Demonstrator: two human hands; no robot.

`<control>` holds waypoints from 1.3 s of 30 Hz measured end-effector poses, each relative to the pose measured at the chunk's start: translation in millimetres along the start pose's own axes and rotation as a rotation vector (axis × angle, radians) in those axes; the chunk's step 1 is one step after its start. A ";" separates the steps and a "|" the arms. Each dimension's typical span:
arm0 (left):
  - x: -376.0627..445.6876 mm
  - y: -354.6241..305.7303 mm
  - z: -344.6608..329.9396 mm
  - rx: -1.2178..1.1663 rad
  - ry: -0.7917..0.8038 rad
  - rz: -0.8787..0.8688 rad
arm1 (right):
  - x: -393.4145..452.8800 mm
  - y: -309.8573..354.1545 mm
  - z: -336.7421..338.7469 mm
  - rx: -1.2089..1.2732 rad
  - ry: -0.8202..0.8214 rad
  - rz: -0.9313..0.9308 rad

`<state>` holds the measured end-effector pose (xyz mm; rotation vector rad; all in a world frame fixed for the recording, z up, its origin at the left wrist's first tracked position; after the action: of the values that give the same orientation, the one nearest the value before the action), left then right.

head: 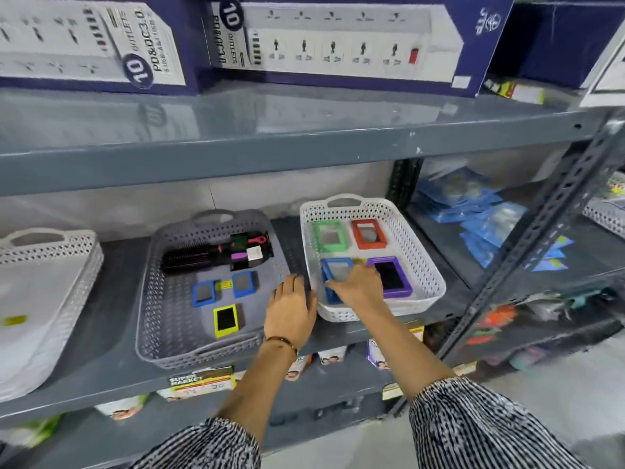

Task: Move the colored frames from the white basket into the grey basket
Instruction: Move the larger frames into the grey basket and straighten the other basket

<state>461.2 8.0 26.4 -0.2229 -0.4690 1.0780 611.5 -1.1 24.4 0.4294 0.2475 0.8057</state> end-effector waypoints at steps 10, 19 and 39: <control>-0.8 -2.9 1.2 -0.075 -0.039 -0.029 | 0.1 -0.7 -10.8 -0.183 0.224 -0.081; -0.4 -2.3 -0.8 -0.071 0.029 -0.024 | -2.1 2.3 -11.1 -0.254 0.261 -0.030; -1.6 -1.5 -1.3 -0.064 0.051 -0.004 | 18.2 -9.7 -3.7 -0.043 0.141 -0.058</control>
<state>462.5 6.0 25.5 -0.3054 -0.4582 1.0516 628.5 7.5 15.7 0.3237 0.3712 0.7843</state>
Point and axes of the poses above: each hand's wrist, its own x-axis towards the middle knuckle, its own z-axis out of the back of the hand, y = z × x, the point moved 5 cm from there along x, towards the middle knuckle, and after that the axes turned 5 degrees about -y, right-handed, at the moved point
